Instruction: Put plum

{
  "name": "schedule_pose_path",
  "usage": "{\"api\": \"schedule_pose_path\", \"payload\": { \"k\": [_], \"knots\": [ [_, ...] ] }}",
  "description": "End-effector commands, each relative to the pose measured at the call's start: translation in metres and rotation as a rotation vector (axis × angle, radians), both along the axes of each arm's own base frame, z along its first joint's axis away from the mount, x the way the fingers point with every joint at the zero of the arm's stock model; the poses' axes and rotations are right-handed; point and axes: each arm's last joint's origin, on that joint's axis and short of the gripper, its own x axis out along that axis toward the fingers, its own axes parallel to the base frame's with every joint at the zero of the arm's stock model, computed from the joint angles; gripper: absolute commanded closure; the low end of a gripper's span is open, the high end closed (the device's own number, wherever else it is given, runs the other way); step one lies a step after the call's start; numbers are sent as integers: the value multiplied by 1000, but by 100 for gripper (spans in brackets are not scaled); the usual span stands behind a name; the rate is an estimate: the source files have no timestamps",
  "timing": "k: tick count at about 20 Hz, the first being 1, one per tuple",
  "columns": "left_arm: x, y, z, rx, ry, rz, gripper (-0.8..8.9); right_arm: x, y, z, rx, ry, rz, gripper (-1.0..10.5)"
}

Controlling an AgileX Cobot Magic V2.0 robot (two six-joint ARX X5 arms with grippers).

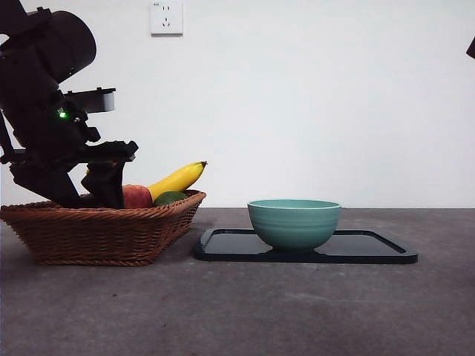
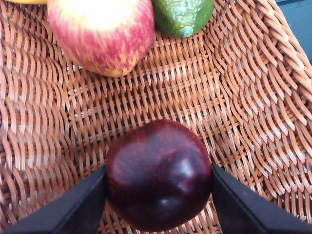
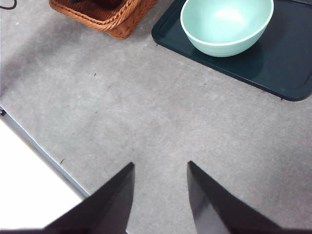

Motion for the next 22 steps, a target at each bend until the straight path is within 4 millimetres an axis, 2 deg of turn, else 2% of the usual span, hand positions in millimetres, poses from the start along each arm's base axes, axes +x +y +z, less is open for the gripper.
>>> {"api": "schedule_pose_path", "payload": {
  "k": [1, 3, 6, 9, 12, 18, 22],
  "knots": [
    [2, -1, -2, 2, 9, -2, 448, 1, 1, 3, 1, -19, 13, 774],
    [2, -1, -1, -1, 6, 0, 382, 1, 1, 3, 1, -19, 13, 774],
    [-1, 0, 8, -11, -25, 0, 370, 1, 1, 3, 1, -19, 13, 774],
    [-6, 1, 31, -35, -94, 0, 371, 1, 1, 3, 1, -22, 12, 774],
    [-18, 4, 61, -69, -189, -6, 373, 2, 1, 4, 6, -32, 12, 774],
    [-69, 9, 117, -225, -274, -175, 377, 3, 2, 6, 16, -59, 12, 774],
    [-107, 16, 135, -360, -215, -352, 377, 4, 2, 6, 21, -69, 12, 774]
  ]
}}
